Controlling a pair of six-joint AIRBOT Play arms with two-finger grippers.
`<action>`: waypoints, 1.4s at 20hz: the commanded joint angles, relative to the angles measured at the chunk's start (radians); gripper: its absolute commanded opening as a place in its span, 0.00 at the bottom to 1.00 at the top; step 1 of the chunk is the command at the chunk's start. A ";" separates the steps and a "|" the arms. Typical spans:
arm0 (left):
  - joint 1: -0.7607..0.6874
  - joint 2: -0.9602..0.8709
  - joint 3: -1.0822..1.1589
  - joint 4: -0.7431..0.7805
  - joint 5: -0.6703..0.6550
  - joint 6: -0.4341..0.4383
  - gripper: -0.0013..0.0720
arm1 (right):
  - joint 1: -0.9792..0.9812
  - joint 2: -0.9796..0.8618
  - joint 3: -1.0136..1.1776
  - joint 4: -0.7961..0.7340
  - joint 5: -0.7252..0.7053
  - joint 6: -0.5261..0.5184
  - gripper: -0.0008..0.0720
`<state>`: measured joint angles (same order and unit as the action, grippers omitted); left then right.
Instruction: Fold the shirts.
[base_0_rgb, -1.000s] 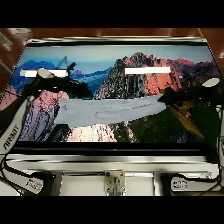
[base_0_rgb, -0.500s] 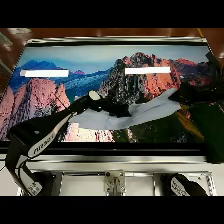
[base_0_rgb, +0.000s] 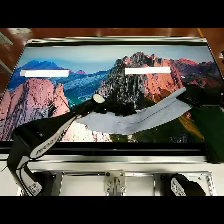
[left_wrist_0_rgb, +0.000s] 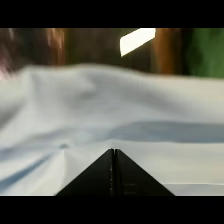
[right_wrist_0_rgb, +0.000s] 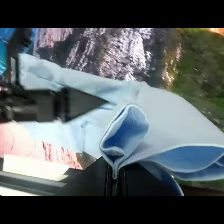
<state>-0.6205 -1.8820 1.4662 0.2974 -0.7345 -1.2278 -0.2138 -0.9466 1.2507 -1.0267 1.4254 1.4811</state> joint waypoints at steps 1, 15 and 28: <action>0.162 0.148 0.001 0.202 0.050 0.018 0.06 | 0.119 -0.037 0.001 0.008 -0.132 0.014 0.09; 0.792 0.826 0.001 0.535 -0.288 -0.121 0.06 | 0.751 -0.658 0.001 0.478 -0.724 -0.062 0.82; 0.775 0.826 -0.091 0.544 -0.322 -0.120 0.06 | 0.216 -0.548 -0.259 0.085 -0.370 0.014 0.83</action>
<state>0.1623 -1.0573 1.3876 0.8398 -1.0561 -1.3491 0.0368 -1.4807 1.1000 -0.9920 1.1564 1.5101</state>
